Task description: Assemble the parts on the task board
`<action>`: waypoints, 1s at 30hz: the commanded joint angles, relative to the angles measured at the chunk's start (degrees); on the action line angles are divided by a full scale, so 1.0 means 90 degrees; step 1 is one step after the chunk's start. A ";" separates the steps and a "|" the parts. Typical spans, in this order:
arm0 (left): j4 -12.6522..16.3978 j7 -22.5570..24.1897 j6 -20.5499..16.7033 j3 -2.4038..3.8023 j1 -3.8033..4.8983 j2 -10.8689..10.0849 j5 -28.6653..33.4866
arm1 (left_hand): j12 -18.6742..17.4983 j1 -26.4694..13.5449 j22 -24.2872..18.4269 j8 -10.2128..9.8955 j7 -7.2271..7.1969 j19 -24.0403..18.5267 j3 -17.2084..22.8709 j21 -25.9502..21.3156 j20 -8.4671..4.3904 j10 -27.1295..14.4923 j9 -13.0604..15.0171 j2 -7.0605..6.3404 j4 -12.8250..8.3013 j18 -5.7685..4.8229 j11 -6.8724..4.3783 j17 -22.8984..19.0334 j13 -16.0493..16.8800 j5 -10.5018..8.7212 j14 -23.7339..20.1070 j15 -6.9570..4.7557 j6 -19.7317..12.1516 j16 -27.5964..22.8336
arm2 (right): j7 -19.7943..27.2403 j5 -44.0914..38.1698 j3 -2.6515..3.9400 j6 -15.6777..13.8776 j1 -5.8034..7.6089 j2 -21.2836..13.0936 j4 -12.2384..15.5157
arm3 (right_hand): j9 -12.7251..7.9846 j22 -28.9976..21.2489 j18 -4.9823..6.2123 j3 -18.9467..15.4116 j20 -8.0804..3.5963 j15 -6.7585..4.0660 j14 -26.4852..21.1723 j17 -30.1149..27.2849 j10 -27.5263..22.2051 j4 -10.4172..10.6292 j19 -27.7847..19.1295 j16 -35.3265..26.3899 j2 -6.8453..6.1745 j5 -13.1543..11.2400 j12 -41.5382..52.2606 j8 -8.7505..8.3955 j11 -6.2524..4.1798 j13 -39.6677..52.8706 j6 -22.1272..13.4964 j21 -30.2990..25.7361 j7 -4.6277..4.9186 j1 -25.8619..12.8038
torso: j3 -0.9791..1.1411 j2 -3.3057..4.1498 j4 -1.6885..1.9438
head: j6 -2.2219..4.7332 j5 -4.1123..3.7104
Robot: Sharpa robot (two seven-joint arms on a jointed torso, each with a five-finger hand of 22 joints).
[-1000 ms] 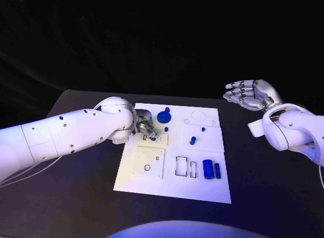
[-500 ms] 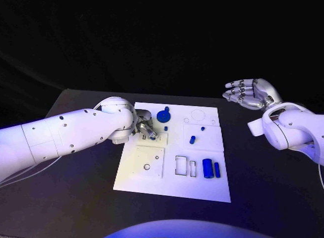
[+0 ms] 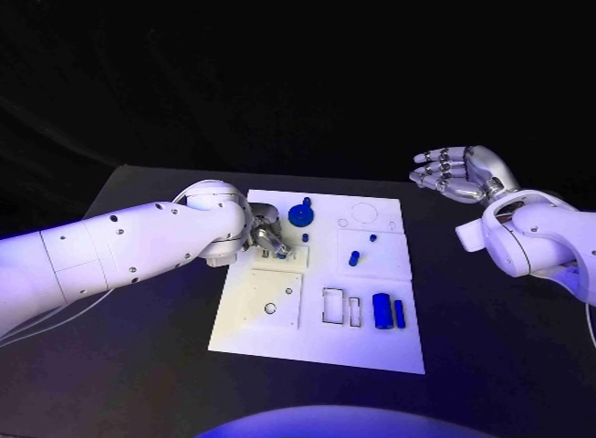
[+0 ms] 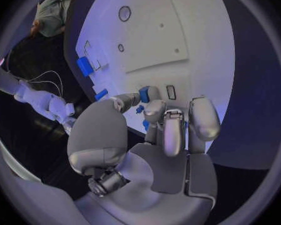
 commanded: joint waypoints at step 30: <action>0.0254 0.0056 -0.0284 0.0447 0.0074 -0.0202 0.0211 | -0.0046 -0.0193 -0.0074 -0.0152 0.0062 0.0009 -0.0955 -0.0025 0.0015 -0.0066 0.0023 -0.0089 0.0177 -0.0076 0.0028 0.0962 -0.0150 -0.0053 0.0490 -0.0022 -0.0023 -0.0012 | 0.0123 0.0033 0.0001 -0.0019 -0.0037 0.0039 -0.0080 | -0.0112 -0.0173 0.0006 -0.0390 0.0027 0.0100 -0.0231 -0.0208 -0.0181 0.0092 -0.0098 -0.0218 -0.0021 0.0037 -0.0004 -0.0086 0.0102 -0.0085 -0.0078 -0.0159 0.0569 -0.0224 | -0.0004 0.0002 -0.0003 | 0.0131 -0.0032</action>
